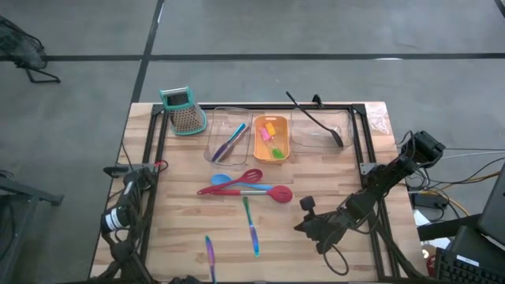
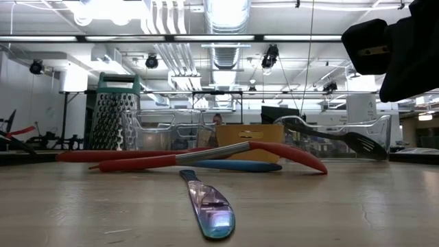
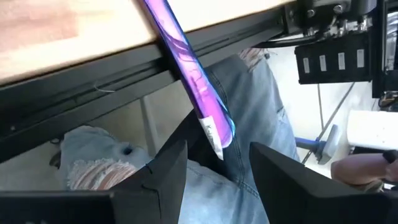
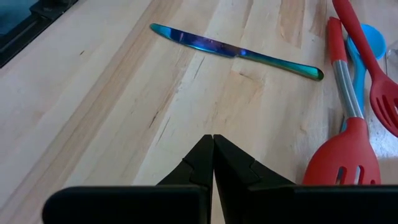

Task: Pick & Place Kitchen Items
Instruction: Put the left blue knife into the left transparent bin

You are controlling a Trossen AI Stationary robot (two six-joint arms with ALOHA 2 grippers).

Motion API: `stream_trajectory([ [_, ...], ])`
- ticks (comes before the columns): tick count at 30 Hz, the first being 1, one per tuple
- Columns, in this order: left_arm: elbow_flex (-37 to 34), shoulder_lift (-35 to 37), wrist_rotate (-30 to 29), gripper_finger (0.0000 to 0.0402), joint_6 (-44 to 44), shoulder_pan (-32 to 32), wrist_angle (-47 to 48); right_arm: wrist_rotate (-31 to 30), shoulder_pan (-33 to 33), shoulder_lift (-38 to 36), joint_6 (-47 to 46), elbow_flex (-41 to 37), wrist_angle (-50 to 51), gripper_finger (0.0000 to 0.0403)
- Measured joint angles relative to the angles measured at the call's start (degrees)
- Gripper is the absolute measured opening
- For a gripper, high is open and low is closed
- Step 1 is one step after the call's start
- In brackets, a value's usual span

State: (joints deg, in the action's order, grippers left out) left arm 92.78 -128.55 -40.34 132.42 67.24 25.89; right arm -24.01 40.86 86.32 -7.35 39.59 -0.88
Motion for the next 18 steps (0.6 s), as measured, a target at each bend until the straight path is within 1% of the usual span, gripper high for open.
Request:
stream_trajectory([
  [4,-1.0,0.2,1.5,0.0181,0.8,-0.3,-0.2,0.0,0.0,0.0,-0.1,0.0,-0.1,0.0008],
  [7,-1.1,0.2,0.3,0.0181,0.8,-0.8,-0.2,0.0,0.0,0.0,-0.1,0.0,-0.1,0.0008],
  [18,-1.1,-1.3,1.2,0.0181,0.7,-2.8,-0.2,0.0,0.0,0.0,-0.2,0.0,-0.1,0.0008],
])
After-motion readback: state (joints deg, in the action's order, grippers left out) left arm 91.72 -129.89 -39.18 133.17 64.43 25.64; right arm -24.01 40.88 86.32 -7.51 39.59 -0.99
